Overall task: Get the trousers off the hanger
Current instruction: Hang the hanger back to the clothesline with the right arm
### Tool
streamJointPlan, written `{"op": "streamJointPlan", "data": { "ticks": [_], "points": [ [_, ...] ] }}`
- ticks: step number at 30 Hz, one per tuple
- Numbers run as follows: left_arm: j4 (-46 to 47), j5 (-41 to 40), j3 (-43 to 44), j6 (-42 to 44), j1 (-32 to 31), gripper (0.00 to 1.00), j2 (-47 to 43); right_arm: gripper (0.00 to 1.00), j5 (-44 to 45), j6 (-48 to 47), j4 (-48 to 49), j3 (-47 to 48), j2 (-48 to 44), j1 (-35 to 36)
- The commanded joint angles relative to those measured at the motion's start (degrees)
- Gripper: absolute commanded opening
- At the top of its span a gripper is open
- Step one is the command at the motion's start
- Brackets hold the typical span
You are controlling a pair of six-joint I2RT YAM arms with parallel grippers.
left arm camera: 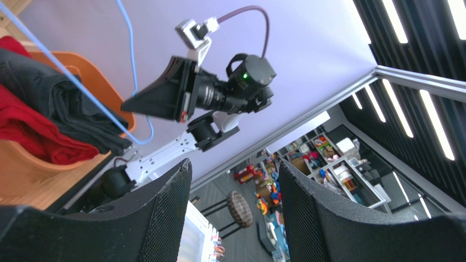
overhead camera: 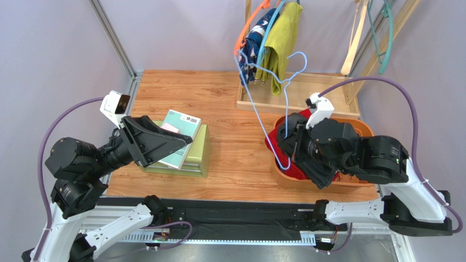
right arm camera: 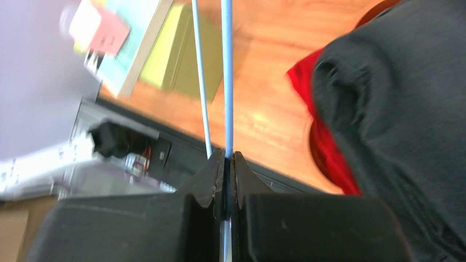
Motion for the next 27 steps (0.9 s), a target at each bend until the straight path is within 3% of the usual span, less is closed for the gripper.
{"op": "streamJointPlan", "data": {
  "ticks": [1,6,9,14,22,27],
  "points": [
    [-4.4,-2.5,-0.3,2.0,0.2,0.65,-1.6,0.0,7.6,-0.9,-18.7,4.3,5.7,-5.7],
    [-4.3,-1.8,0.0,1.9,0.2,0.65,-0.8,0.0,6.6,-3.6,-18.0,5.3,8.0,-8.5],
    [-4.6,1.1,1.3,2.1,0.2,0.64,0.7,0.0,0.9,-11.8,-11.7,0.8,6.6,-8.4],
    [-5.5,-2.5,-0.6,2.3,0.1,0.64,-1.6,0.0,-1.5,-15.7,-4.2,-3.2,0.4,-8.5],
    [-4.4,-1.7,-1.1,0.9,0.2,0.64,-0.8,0.0,5.4,-16.5,1.2,1.0,-7.4,-8.5],
    [-2.6,0.8,-0.1,-0.6,0.2,0.63,2.2,0.0,18.4,-11.1,-9.1,6.5,-4.4,-8.5]
  ]
}}
